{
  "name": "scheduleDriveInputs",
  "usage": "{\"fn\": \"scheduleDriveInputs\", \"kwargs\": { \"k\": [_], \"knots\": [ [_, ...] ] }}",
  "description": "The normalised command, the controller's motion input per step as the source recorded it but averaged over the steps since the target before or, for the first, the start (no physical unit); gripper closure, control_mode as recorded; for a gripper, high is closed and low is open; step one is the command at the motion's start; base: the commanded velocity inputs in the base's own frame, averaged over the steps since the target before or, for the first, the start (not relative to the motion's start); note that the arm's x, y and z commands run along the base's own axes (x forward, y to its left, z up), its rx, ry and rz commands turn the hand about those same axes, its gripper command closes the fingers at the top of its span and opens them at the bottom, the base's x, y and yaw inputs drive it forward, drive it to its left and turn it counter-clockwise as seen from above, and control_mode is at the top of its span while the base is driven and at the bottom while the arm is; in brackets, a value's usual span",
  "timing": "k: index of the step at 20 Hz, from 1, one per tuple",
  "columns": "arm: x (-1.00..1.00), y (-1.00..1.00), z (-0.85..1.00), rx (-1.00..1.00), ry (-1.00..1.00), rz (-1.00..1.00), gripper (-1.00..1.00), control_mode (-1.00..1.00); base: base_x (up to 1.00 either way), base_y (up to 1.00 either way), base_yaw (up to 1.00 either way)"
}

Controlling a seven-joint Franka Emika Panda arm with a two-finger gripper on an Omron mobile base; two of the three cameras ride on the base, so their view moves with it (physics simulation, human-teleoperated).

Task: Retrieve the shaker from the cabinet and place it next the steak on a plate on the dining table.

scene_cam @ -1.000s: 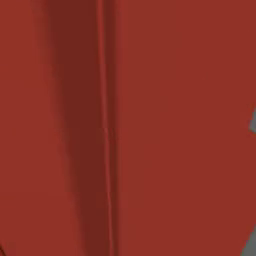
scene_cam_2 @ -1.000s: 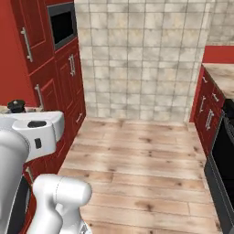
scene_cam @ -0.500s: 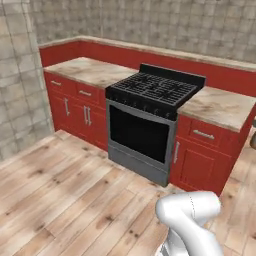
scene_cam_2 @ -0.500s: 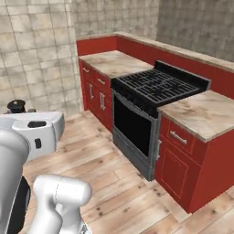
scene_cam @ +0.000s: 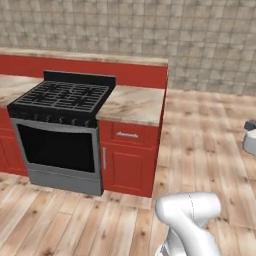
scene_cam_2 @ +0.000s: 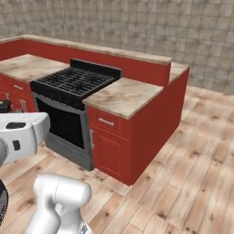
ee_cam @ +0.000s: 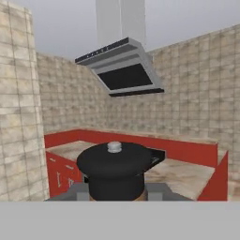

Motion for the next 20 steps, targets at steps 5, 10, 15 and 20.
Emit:
{"fn": "scheduleDriveInputs", "kwargs": {
  "k": [5,10,15,20],
  "knots": [
    [0.00,0.00,0.00,0.00,0.00,0.00,1.00,1.00,0.57,-1.00,0.26],
    [0.00,0.00,0.00,0.00,0.00,0.00,1.00,1.00,0.94,-1.00,0.32],
    [0.00,0.00,0.00,0.00,0.00,0.00,1.00,1.00,1.00,-1.00,0.33],
    [0.00,0.00,0.00,0.00,0.00,0.00,1.00,1.00,1.00,-0.98,0.40]
  ]
}}
